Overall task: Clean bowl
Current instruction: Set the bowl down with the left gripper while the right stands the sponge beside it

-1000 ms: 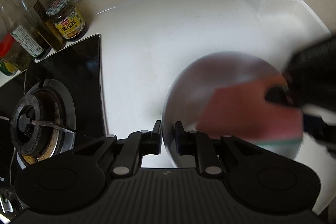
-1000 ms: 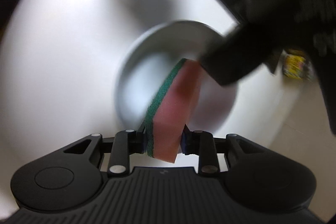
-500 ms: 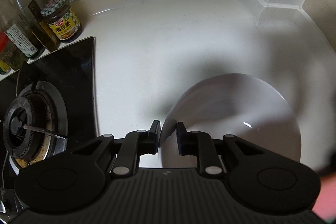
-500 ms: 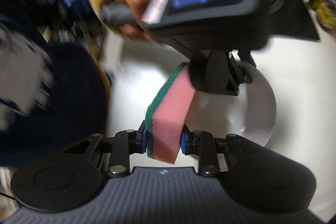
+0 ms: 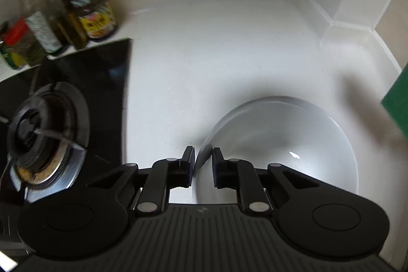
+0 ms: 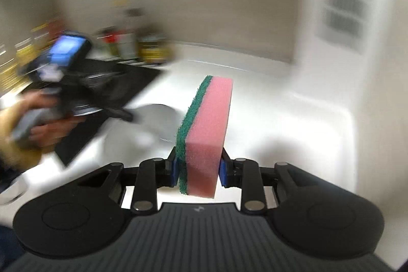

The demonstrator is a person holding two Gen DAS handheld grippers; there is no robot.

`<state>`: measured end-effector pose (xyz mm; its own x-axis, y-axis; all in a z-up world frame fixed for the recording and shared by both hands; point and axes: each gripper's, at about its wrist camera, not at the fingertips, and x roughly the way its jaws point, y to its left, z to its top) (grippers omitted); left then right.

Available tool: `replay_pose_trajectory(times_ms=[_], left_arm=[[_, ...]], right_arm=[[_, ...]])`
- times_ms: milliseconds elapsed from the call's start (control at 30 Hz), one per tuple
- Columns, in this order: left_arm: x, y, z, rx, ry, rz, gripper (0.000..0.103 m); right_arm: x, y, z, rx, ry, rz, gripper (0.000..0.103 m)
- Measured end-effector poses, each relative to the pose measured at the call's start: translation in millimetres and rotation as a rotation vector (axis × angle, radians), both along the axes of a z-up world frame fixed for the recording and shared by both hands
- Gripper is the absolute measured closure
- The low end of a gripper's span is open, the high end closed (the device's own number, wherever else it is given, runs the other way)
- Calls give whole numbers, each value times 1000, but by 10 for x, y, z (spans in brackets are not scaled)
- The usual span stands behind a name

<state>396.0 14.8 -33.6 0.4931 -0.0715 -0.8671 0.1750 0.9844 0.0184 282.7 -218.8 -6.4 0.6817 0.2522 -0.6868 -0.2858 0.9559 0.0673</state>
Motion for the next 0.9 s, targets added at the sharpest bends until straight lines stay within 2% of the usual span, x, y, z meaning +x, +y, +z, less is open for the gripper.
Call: replay_pose_trajectory(times_ms=[33, 133, 200, 267, 333, 500, 567, 700, 900], left_arm=[[-64, 5, 60, -2, -33, 15, 95], [-265, 6, 235, -2, -131, 46, 95], [-423, -9, 339, 7, -196, 68, 95], [-556, -44, 366, 23, -226, 75, 95], [-639, -76, 340, 36, -237, 73, 95], [-821, -155, 181, 103, -253, 54, 95], [-880, -161, 132, 123, -260, 56, 95], [-973, -131, 89, 116, -252, 69, 95], [-1118, -98, 103, 74, -240, 55, 95]], right_arm=[[-28, 77, -179, -30, -1, -63, 77], [-44, 259, -452, -104, -9, -145, 77], [-21, 374, -559, -115, -17, -176, 77], [-11, 450, -629, -101, -33, -214, 77], [-45, 457, -681, -104, -42, -224, 77], [-86, 329, -888, -118, 11, -260, 75], [-134, 293, -934, -115, 14, -286, 69], [-242, 277, -855, -89, -8, -311, 69], [-600, 356, -610, -57, -93, -353, 69]])
